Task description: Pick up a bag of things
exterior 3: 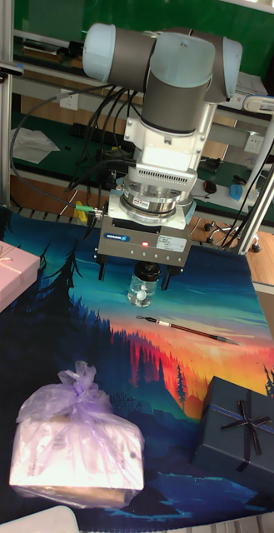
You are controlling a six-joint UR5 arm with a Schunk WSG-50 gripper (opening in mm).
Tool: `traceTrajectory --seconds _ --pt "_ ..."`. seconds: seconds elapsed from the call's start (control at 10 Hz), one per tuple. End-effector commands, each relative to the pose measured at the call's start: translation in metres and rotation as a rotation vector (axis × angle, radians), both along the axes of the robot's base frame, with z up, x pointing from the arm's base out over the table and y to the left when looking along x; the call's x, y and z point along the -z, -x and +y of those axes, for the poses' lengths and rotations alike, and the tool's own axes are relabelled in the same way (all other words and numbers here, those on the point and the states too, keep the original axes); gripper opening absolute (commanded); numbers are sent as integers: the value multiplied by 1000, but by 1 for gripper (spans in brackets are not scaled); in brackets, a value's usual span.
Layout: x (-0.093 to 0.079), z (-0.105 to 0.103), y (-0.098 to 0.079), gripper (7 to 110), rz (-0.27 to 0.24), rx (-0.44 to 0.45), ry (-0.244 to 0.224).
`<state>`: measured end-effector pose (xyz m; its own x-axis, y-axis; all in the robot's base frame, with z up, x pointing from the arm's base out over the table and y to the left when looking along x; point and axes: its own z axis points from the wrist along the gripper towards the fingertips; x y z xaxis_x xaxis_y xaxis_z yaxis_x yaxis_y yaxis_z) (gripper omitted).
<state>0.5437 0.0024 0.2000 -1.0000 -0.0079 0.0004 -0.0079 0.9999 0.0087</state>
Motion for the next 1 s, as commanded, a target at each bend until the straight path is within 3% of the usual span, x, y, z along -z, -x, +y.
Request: traceTrajectory --seconds 0.0,0.1,0.9 --pt "0 0 -13 109 -53 200 5" --pt "0 0 -13 7 -53 202 5" --pt "2 0 -14 7 -54 202 4"
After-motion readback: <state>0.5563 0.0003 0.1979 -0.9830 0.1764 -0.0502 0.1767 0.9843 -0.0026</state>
